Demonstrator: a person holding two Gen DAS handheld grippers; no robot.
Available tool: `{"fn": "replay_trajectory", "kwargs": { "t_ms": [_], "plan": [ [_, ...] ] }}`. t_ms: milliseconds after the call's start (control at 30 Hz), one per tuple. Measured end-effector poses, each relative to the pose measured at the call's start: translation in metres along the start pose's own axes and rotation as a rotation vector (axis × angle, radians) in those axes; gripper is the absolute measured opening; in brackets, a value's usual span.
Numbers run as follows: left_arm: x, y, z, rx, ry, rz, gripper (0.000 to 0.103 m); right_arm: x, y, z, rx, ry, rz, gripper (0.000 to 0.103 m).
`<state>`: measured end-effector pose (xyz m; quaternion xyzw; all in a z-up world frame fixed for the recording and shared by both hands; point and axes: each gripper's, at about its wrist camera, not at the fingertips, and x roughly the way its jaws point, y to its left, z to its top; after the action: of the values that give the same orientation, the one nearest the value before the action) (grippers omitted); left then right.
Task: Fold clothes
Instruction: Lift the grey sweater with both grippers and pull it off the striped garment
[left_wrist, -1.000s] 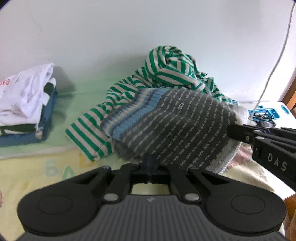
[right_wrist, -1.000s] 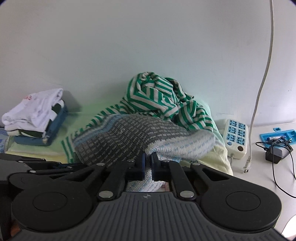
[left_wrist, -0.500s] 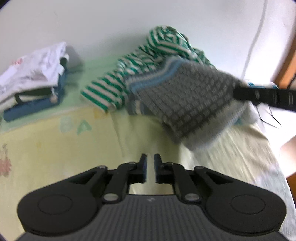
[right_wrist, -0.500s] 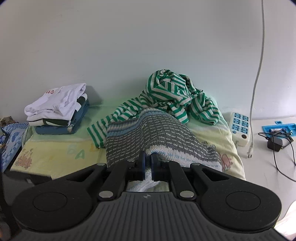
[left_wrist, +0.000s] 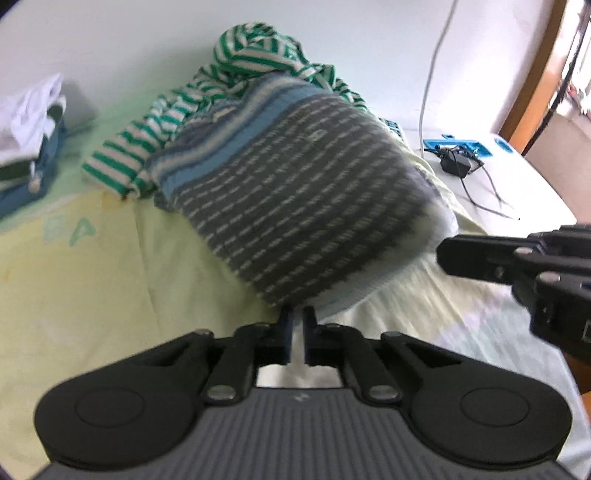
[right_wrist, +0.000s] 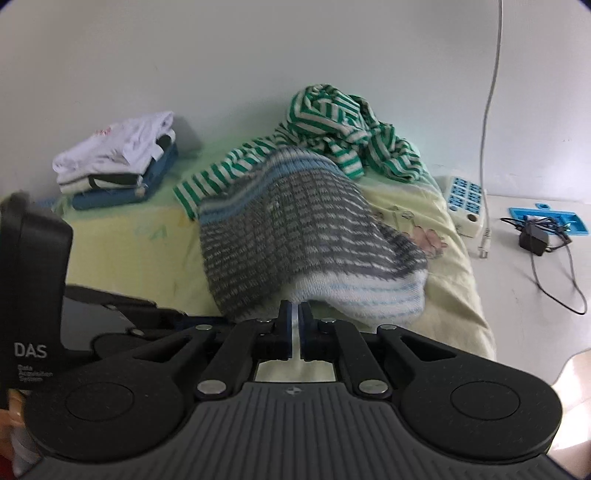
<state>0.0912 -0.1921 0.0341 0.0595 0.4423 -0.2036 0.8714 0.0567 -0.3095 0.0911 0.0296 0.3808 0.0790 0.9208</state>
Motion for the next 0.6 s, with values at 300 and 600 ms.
{"fn": "replay_trajectory", "kwargs": {
  "t_ms": [300,600],
  "plan": [
    [0.003,-0.003,0.005,0.034,-0.015,0.044,0.019,-0.004,-0.030,0.043,0.019,-0.132,-0.024,0.073],
    [0.016,-0.003,0.008,0.004,-0.016,0.061,0.091,0.083,-0.034,0.075,0.067,0.030,-0.006,0.073]
  ]
}}
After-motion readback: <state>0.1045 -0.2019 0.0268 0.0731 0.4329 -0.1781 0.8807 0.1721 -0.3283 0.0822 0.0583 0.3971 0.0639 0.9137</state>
